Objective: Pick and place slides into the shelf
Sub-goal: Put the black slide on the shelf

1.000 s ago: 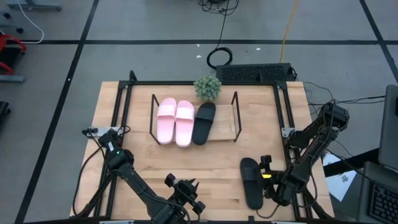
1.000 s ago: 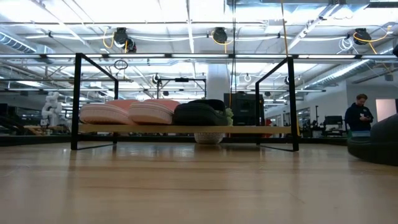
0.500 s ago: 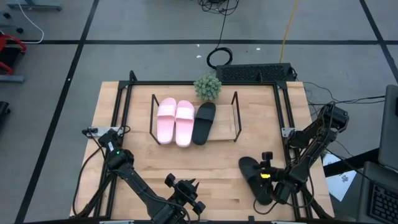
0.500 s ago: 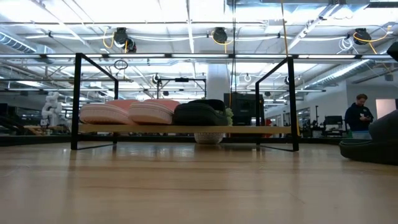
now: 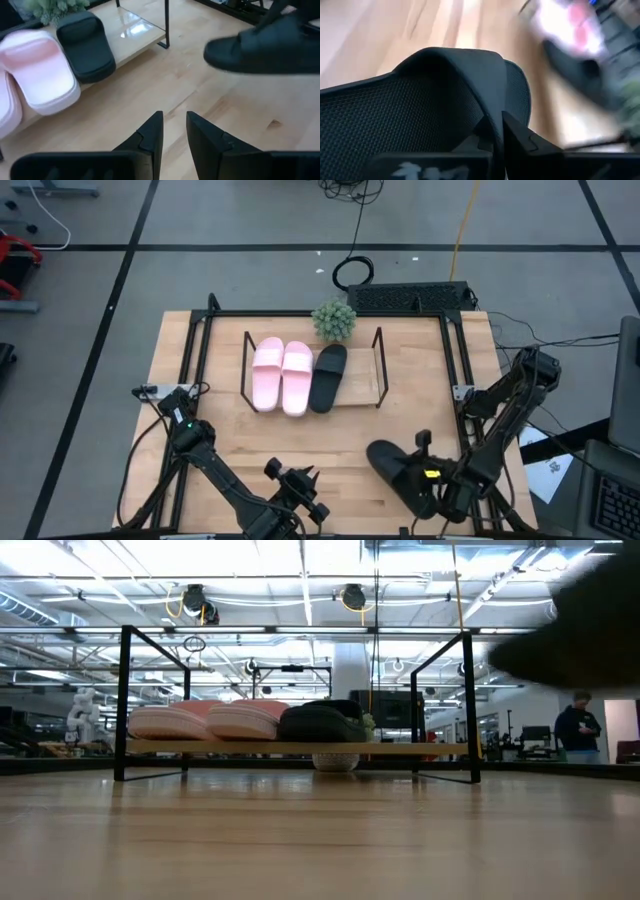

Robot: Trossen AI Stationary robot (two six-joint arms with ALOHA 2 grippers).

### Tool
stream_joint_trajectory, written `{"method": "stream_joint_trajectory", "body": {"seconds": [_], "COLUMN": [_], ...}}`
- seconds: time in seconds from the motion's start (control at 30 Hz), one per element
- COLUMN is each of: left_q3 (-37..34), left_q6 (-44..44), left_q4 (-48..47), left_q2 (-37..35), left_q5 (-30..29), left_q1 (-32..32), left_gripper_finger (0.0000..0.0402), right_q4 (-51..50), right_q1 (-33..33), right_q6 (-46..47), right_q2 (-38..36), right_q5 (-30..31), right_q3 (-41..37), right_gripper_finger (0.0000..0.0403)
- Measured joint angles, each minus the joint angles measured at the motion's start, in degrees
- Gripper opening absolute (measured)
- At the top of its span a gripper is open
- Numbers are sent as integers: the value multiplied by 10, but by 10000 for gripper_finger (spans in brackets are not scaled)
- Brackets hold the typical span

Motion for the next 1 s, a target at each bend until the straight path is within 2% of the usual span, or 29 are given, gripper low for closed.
{"method": "stream_joint_trajectory", "body": {"seconds": [0.17, 0.3, 0.43, 0.57, 0.67, 0.8, 1.0], "left_q3": [0, 0, -6, -48, -137, -327, -622], "left_q6": [37, 66, 105, 140, 135, 46, -166], "left_q4": [0, 0, 1, 2, 1, 0, 3], "left_q2": [0, -3, -35, -87, -150, -270, -460], "left_q5": [-37, -90, -106, -107, -109, -120, -119], "left_q1": [2, 2, 1, -2, -9, -19, -40], "left_gripper_finger": [88, 88, 88, 88, 88, 88, 88], "right_q4": [18, 85, 164, 172, 172, 174, 225], "right_q1": [-21, -62, -122, -171, -195, -249, -362], "right_q6": [-103, -204, -289, -315, -331, -349, -381], "right_q2": [0, 0, 0, 0, -5, -9, -6], "right_q5": [107, 174, 181, 183, 195, 193, 75], "right_q3": [64, 89, 92, 92, 92, 92, 74], "right_gripper_finger": [5, 3, 2, 2, 1, 1, 1]}}
